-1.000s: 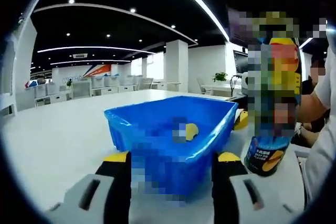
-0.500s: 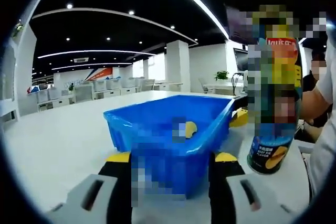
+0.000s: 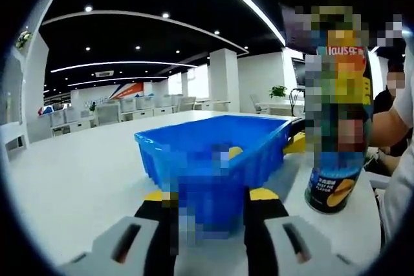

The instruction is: Open the lid of the chip container on the table, take out the chips, place them into the box in front of the container, and close the lid

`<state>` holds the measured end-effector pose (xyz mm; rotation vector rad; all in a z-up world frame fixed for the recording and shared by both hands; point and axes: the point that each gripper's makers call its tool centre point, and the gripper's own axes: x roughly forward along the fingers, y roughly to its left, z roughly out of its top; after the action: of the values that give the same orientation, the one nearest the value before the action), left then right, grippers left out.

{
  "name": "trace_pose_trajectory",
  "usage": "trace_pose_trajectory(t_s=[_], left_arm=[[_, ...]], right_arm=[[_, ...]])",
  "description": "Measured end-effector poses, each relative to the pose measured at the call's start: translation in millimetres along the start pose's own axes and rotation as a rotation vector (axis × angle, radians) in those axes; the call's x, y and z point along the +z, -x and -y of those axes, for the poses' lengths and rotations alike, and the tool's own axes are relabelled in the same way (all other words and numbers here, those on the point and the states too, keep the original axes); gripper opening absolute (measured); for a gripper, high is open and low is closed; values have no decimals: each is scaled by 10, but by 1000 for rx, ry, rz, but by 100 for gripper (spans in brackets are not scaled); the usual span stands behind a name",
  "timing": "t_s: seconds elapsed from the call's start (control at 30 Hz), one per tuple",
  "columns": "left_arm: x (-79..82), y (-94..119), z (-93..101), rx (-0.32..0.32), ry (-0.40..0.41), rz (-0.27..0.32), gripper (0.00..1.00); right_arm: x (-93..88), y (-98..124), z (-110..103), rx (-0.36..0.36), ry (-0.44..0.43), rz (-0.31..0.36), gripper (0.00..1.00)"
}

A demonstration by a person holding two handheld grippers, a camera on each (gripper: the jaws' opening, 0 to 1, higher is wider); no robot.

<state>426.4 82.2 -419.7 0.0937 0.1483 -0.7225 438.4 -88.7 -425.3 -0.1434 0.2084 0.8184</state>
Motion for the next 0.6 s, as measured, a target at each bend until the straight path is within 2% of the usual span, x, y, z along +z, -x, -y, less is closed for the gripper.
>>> trace_pose_trajectory(t_s=[0.37, 0.6], left_arm=[[4, 11, 18, -3, -16, 1, 37], [15, 29, 37, 3, -56, 0, 36]], right_arm=[[-1, 10, 4, -9, 12, 11, 33], [19, 20, -38, -18, 54, 11, 33]])
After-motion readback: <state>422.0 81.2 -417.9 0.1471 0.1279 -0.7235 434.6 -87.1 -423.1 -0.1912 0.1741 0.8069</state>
